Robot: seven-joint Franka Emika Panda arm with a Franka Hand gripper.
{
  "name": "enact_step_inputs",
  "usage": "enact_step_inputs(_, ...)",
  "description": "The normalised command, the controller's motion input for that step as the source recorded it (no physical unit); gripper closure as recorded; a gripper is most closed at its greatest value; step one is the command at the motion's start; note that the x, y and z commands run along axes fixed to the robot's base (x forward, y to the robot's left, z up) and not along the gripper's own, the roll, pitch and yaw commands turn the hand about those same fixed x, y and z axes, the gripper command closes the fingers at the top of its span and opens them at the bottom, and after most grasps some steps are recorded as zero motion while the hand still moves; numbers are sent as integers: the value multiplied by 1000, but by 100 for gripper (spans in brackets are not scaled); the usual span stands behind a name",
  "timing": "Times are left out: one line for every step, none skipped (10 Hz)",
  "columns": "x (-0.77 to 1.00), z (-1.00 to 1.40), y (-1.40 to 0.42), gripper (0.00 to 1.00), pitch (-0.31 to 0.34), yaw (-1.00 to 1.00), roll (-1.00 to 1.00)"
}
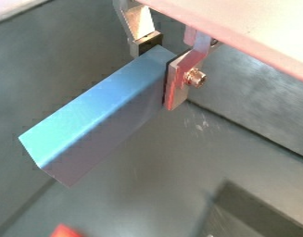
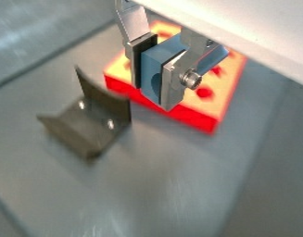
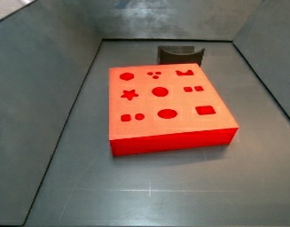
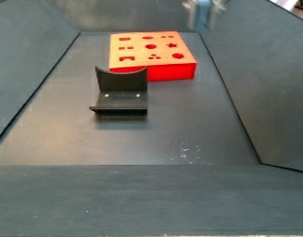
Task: Pick up the arch object. Move up. Place the arch object on the fixture. Regrasp the arch object. Move to above the board. Insert the arch object.
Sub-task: Place the arch object on the fixture.
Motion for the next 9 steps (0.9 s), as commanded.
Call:
enact_step_inputs(977,186,-1000,100,-212,320,-125)
enact_step_inputs(891,145,-828,100,-125,211,-116)
enact_step_inputs(711,63,-497,100,-34,110,-106)
enact_step_inputs(571,4,-171,100,2,63,-90)
enact_step_inputs(478,-9,-73,100,18,41,-73)
enact_step_inputs(413,-10,-69,100,26,37,-59)
enact_step_inputs(266,-7,-44,100,42,32,-26)
enact_step_inputs(1000,-318,826,100,221,223,-1000)
enact_step_inputs(1000,-330,876,100,229,209,-1000)
